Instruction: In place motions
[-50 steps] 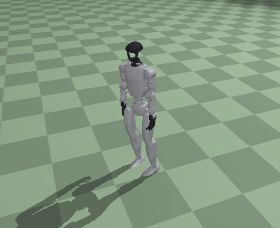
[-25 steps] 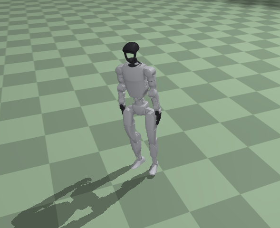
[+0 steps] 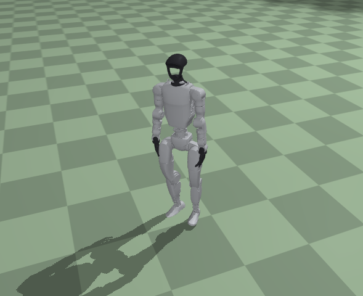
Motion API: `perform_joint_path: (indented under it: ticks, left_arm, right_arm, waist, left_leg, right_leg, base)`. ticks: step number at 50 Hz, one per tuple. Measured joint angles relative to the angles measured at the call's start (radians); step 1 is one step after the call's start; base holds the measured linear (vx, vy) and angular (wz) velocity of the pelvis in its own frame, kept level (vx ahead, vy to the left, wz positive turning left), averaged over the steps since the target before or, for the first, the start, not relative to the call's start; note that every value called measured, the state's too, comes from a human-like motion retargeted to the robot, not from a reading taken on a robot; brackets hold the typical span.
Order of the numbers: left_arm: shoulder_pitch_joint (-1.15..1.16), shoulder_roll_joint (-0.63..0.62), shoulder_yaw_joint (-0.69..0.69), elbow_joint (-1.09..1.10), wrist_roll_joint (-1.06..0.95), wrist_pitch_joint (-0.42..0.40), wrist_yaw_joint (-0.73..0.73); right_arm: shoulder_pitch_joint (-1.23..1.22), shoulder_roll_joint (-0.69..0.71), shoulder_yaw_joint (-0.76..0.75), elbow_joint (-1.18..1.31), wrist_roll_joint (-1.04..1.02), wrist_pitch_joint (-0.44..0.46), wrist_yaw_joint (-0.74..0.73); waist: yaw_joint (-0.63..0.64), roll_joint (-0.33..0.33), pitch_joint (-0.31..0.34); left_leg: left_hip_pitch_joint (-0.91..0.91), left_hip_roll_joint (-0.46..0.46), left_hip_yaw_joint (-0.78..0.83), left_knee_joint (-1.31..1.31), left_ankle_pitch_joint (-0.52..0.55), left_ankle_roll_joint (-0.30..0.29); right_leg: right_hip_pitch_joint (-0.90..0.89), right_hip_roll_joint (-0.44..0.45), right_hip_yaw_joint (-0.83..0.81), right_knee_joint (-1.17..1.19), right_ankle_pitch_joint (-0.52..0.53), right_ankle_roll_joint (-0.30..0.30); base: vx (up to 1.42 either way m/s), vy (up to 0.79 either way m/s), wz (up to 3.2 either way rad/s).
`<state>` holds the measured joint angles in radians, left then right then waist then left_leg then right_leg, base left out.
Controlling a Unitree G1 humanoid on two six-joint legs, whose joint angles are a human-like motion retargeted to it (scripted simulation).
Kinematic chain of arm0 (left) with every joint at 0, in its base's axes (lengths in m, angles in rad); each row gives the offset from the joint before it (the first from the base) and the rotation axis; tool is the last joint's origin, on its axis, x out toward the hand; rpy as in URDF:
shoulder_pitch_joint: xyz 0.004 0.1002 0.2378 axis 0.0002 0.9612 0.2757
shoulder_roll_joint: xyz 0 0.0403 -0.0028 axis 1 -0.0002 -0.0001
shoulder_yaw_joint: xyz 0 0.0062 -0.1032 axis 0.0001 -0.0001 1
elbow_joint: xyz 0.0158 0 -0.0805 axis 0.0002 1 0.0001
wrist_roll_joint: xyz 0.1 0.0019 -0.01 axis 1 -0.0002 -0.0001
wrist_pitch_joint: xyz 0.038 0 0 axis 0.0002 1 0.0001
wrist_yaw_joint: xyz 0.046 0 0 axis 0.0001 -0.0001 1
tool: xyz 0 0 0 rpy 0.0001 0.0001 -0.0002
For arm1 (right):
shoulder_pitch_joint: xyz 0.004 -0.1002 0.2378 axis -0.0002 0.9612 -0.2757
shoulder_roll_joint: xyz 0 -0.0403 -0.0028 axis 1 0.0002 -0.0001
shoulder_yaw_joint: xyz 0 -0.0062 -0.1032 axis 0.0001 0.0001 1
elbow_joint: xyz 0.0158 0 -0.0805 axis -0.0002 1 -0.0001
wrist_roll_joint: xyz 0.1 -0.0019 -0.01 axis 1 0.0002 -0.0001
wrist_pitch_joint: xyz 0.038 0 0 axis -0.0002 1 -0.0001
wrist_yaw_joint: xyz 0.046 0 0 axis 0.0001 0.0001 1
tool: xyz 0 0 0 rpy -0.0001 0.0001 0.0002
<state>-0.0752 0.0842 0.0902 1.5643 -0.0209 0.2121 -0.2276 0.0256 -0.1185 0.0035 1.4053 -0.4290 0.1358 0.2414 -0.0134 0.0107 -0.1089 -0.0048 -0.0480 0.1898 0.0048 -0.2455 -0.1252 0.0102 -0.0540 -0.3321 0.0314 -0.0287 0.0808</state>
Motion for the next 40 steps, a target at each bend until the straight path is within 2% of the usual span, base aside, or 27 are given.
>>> perform_joint_path:
  ticks: [22,40]
  left_arm:
    - [0.037,0.010,0.026,0.066,0.008,0.011,0.022]
    - [0.016,0.001,0.007,0.020,0.014,0.012,0.002]
  right_arm:
    - [0.018,0.001,0.010,0.060,-0.032,0.006,0.003]
    - [0.018,0.000,0.002,0.051,-0.029,0.003,0.013]
  waist:
    - [-0.023,-0.013,-0.002]
    - [-0.027,-0.018,0.014]
  left_leg:
    - [-0.005,-0.035,-0.041,-0.010,-0.047,0.031]
    - [-0.047,-0.039,-0.079,-0.001,-0.060,0.035]
  right_leg:
    - [0.005,-0.019,-0.030,-0.005,0.020,0.004]
    - [0.007,-0.035,-0.074,-0.006,0.034,0.015]
  base:
    - [0.03,0.02,0.03]
    - [0.00,0.01,0.08]
